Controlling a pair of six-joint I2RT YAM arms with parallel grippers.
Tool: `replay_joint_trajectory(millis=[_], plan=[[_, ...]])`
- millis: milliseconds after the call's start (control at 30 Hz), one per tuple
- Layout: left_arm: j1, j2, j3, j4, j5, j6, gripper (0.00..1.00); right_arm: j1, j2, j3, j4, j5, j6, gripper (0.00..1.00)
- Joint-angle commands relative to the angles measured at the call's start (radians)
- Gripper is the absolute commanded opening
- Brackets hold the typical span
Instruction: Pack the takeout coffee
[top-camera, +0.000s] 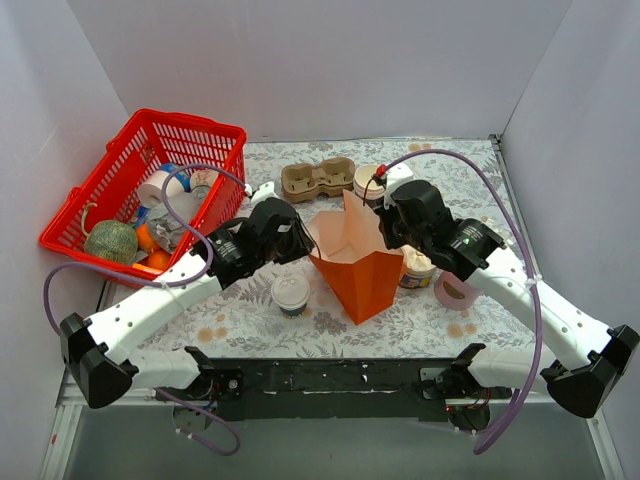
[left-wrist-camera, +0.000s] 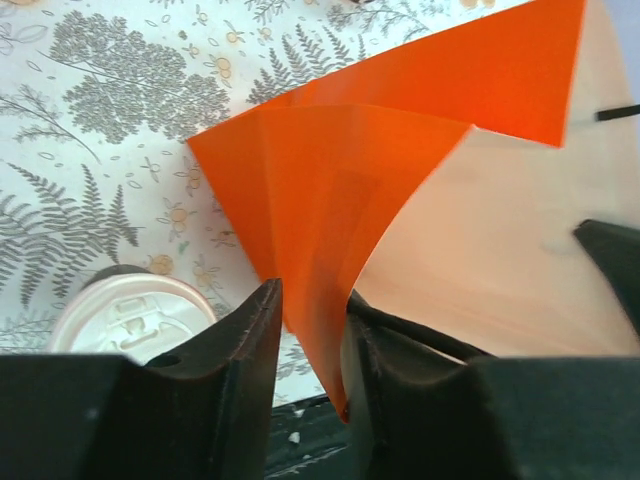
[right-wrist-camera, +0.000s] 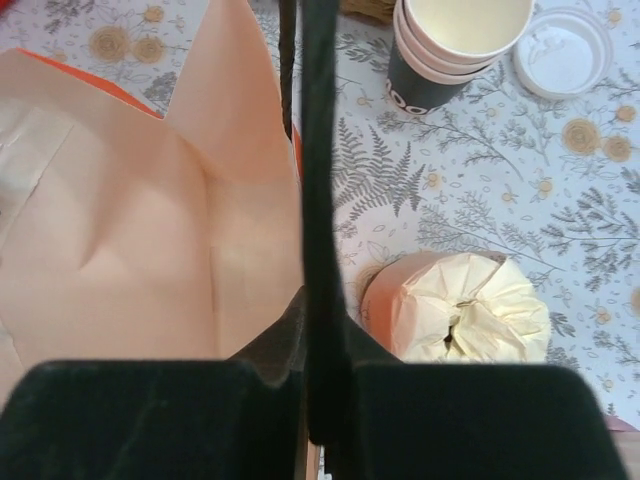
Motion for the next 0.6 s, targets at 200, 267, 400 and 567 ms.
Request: replay_joint_trajectory(millis=[200,267,400,567], plan=[[-0.006,0.014,0.083,-0.159,-0.051,0.021,0.01,-0.002,-0.026,0.04,-0.087,0.286,0.002,0.01],[-0.006,0.016,0.117,-0.188,-0.045,0.024,0.0,-0.002,-0.024,0.052,-0.105,0.375,0.016,0.01],[-0.006,0.045,0.183,-0.268,-0.049,0.028,0.0,-0.002,-0.023,0.066,-0.117,0.478,0.025,0.01],[-0.006,0.088,0.249,-0.376,-0.066,0.035,0.0,-0.002,-0.011,0.086,-0.137,0.584,0.025,0.01]])
